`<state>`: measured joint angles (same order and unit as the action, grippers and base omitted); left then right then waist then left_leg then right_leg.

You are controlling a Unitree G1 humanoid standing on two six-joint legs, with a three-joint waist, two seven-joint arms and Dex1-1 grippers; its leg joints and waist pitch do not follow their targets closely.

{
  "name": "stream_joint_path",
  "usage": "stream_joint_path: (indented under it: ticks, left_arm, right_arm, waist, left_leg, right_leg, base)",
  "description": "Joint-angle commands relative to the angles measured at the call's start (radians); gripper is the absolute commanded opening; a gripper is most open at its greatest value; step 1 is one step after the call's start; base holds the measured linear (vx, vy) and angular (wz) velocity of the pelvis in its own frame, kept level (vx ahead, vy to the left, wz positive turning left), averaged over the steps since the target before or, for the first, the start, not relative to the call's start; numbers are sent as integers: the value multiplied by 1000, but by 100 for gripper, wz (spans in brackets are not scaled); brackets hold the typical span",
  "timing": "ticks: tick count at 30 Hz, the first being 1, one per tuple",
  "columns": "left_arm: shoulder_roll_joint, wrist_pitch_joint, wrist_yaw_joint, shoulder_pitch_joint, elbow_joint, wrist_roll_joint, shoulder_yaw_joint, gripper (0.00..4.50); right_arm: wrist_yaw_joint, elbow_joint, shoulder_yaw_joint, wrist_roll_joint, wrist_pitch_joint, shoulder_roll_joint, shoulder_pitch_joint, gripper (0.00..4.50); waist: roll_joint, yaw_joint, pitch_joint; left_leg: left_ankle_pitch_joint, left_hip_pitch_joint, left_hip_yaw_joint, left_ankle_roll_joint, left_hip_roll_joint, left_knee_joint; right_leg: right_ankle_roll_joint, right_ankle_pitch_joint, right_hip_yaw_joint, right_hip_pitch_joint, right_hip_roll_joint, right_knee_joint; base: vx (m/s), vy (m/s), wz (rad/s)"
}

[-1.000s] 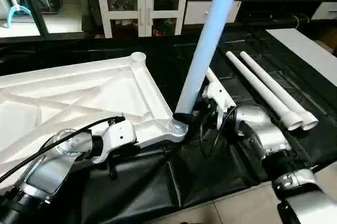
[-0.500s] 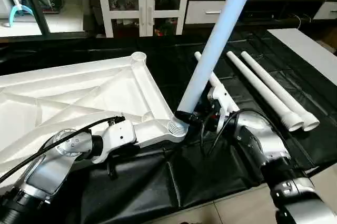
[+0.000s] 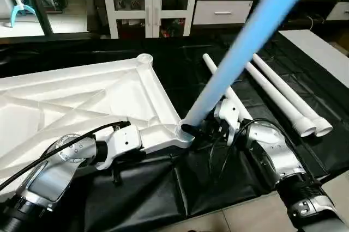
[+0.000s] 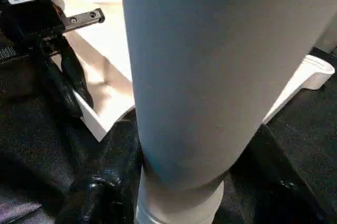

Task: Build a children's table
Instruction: Insert table leg to table base

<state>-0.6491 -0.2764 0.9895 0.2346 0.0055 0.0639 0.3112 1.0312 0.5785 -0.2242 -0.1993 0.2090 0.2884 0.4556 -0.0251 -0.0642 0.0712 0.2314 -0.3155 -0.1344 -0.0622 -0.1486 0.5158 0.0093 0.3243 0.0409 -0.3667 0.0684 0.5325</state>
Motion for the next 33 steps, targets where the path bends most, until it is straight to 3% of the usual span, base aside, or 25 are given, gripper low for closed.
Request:
stream_joint_path:
  ticks: [1,4,7,11,15,16,19,22,26,27,31,33]
  left_arm:
    - [7,24,36,-12,-27,11,62,3]
    - [9,23,34,-13,-27,8,59,3]
    - [8,23,34,-15,-27,7,57,3]
    - [6,22,36,-15,-28,6,56,3]
    - [6,22,37,-12,-25,5,55,3]
    - [5,21,38,-13,-27,4,53,3]
    - [3,22,38,-15,-28,3,52,3]
    - [2,20,38,-14,-29,2,54,3]
    - [2,18,39,-14,-31,1,55,3]
    - [1,18,40,-15,-32,0,56,3]
    - [1,18,40,-15,-32,0,56,3]
    - [-1,19,42,-15,-30,-1,57,3]
  right_arm:
    - [32,186,-122,141,-117,40,-139,187]
    - [44,189,-27,27,-271,19,-134,187]
    - [32,210,13,-13,-348,19,-124,187]
    - [6,257,36,-30,-442,27,-103,187]
    - [0,288,76,-74,-503,22,-84,187]
    - [2,278,94,-100,-548,19,-79,187]
    - [11,261,74,-85,-560,25,-82,187]
    - [33,243,15,-37,-560,41,-84,187]
    - [54,236,-60,34,-530,61,-80,187]
    - [66,234,-105,78,-511,77,-76,187]
    - [77,234,-132,102,-504,87,-73,187]
    - [100,247,-201,174,-471,111,-54,187]
  waist:
    - [23,-7,26]
    - [20,-3,23]
    - [22,0,24]
    - [14,7,15]
    - [13,8,17]
    - [13,10,14]
    - [13,12,13]
    - [12,14,13]
    - [12,15,12]
    - [13,16,12]
    - [13,16,11]
    - [12,13,10]
  left_leg:
    - [840,6,37,-31,-79,-111]
    - [772,11,37,-24,-78,-97]
    - [707,0,39,-26,-82,-98]
    - [561,-6,17,-26,-85,-91]
    - [564,5,17,-17,-83,-82]
    - [540,3,16,-17,-85,-82]
    - [494,-1,7,-19,-86,-83]
    - [502,4,6,-17,-85,-80]
    - [462,1,4,-11,-86,-79]
    - [454,0,3,-12,-86,-79]
    - [476,6,1,-14,-84,-76]
    - [475,1,5,-17,-86,-78]
  right_leg:
    - [-38,480,-34,-41,65,-82]
    - [-49,492,-51,-46,76,-89]
    - [-72,427,-60,-37,77,-79]
    - [-123,270,-68,-28,73,-65]
    - [-109,413,-83,-39,76,-73]
    - [-112,378,-84,-35,73,-71]
    - [-138,263,-79,-29,65,-60]
    - [-135,315,-80,-30,69,-64]
    - [-146,266,-79,-24,66,-59]
    - [-150,248,-78,-23,65,-57]
    - [-138,285,-80,-26,66,-61]
    - [-134,273,-78,-23,63,-58]
  base:
    - [0,0,0]
    - [0,0,0]
    - [0,0,0]
    - [0,0,0]
    - [0,0,0]
    - [0,0,0]
    - [0,0,0]
    - [0,0,0]
    - [0,0,0]
    - [0,0,0]
    - [0,0,0]
    - [0,0,0]
